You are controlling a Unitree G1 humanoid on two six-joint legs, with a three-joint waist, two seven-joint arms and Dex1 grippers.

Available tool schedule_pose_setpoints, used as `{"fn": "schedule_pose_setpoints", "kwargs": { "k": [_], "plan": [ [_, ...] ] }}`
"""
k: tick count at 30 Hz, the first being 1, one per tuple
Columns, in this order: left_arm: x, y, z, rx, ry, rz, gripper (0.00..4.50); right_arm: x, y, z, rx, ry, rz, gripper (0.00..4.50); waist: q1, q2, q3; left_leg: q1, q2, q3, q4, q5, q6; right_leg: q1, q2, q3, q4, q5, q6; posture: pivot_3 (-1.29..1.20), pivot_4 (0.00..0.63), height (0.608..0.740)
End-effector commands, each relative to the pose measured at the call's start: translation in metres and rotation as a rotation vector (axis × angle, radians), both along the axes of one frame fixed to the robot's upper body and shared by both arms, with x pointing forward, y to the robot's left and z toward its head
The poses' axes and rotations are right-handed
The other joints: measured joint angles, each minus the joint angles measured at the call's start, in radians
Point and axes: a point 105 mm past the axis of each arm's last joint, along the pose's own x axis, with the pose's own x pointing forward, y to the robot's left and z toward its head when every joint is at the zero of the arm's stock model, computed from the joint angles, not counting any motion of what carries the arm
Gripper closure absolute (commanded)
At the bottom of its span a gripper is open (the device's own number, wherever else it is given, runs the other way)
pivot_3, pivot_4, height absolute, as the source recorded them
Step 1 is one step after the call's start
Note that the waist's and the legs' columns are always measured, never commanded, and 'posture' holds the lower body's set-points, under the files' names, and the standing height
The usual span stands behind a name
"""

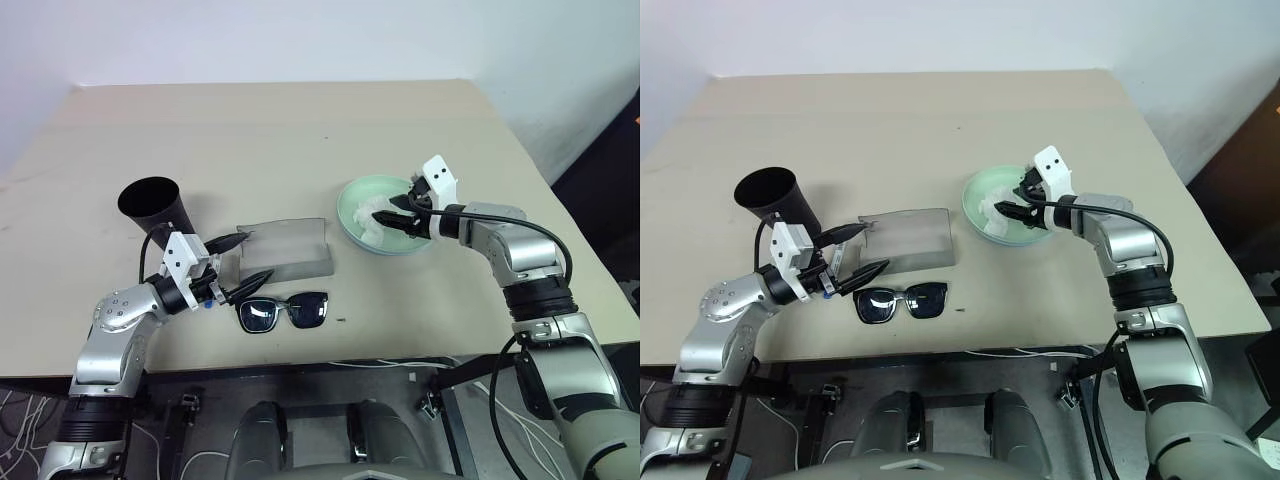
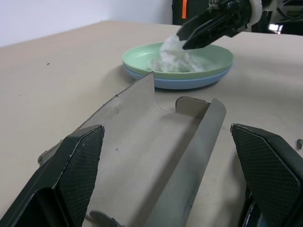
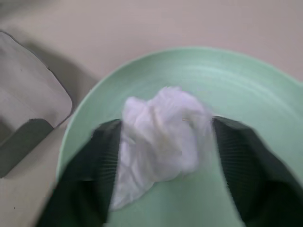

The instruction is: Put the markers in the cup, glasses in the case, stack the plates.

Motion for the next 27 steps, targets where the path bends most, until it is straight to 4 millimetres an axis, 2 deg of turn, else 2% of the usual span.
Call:
{"fn": "schedule_pose_setpoints", "kwargs": {
  "k": [1, 5, 7, 9, 11, 14, 17, 22, 27],
  "plan": [
    [-0.006, 0.006, 0.013, 0.004, -0.05, 0.024, 0.0, 0.005, -0.007, 0.018, -0.021, -0.042, -0.009, 0.04, 0.0, 0.0, 0.0, 0.0, 0.0, 0.0, 0.0, 0.0, 0.0, 0.0, 0.0, 0.0, 0.0, 0.0, 0.0, 0.0, 0.15, 0.726],
    [-0.011, 0.009, 0.014, 0.002, -0.048, 0.048, 0.0, 0.003, -0.002, 0.033, -0.006, -0.048, 0.042, 0.01, -0.001, 0.0, 0.0, 0.0, 0.0, 0.0, -0.001, 0.0, 0.0, 0.0, 0.0, 0.0, 0.0, 0.0, 0.0, 0.0, 0.15, 0.726],
    [-0.013, 0.014, 0.015, 0.007, -0.048, 0.071, 0.0, -0.009, 0.018, 0.049, 0.058, -0.019, 0.16, 0.01, -0.002, 0.001, 0.0, 0.0, 0.0, 0.0, -0.001, 0.0, 0.0, -0.001, 0.0, 0.0, 0.0, 0.0, 0.0, 0.0, 0.15, 0.726],
    [-0.015, 0.02, 0.018, 0.007, -0.057, 0.101, 0.0, -0.03, 0.041, 0.059, 0.102, 0.036, 0.329, 0.01, -0.005, 0.001, 0.001, 0.0, 0.001, 0.001, -0.001, 0.0, 0.0, -0.001, 0.0, 0.001, 0.0, 0.0, -0.001, 0.0, 0.15, 0.726],
    [-0.018, 0.025, 0.019, 0.009, -0.056, 0.121, 0.0, -0.05, 0.059, 0.065, 0.137, 0.08, 0.47, 0.01, -0.004, 0.001, 0.001, 0.0, 0.002, 0.001, -0.002, 0.0, 0.0, -0.002, 0.001, 0.001, 0.001, 0.0, 0.0, 0.0, 0.15, 0.726],
    [-0.023, 0.031, 0.018, 0.021, -0.045, 0.138, 0.0, -0.066, 0.085, 0.069, 0.157, 0.165, 0.617, 0.01, -0.003, 0.002, 0.001, 0.0, 0.002, 0.001, -0.002, 0.0, 0.0, -0.002, 0.002, 0.001, 0.001, 0.0, 0.0, 0.0, 0.15, 0.726],
    [-0.031, 0.036, 0.017, 0.015, -0.036, 0.159, 0.0, -0.084, 0.108, 0.061, 0.105, 0.23, 0.774, 0.01, -0.004, 0.002, 0.001, 0.0, 0.002, 0.001, -0.002, 0.0, 0.0, -0.003, 0.0, 0.001, 0.001, -0.002, -0.003, 0.0, 0.15, 0.726],
    [-0.044, 0.047, 0.011, 0.008, -0.017, 0.195, 0.0, -0.104, 0.132, 0.041, 0.019, 0.353, 0.937, 0.01, -0.004, 0.002, 0.001, -0.001, 0.002, 0.001, -0.002, 0.0, 0.0, -0.004, -0.002, 0.001, 0.0, -0.002, -0.004, 0.0, 0.15, 0.726],
    [-0.05, 0.056, 0.007, 0.028, -0.005, 0.221, 0.0, -0.109, 0.146, 0.015, -0.081, 0.422, 1.003, 0.01, -0.003, 0.002, 0.001, -0.002, 0.002, 0.001, -0.002, 0.0, 0.0, -0.005, -0.003, 0.001, 0.001, -0.002, -0.004, 0.0, 0.15, 0.726]
  ]
}}
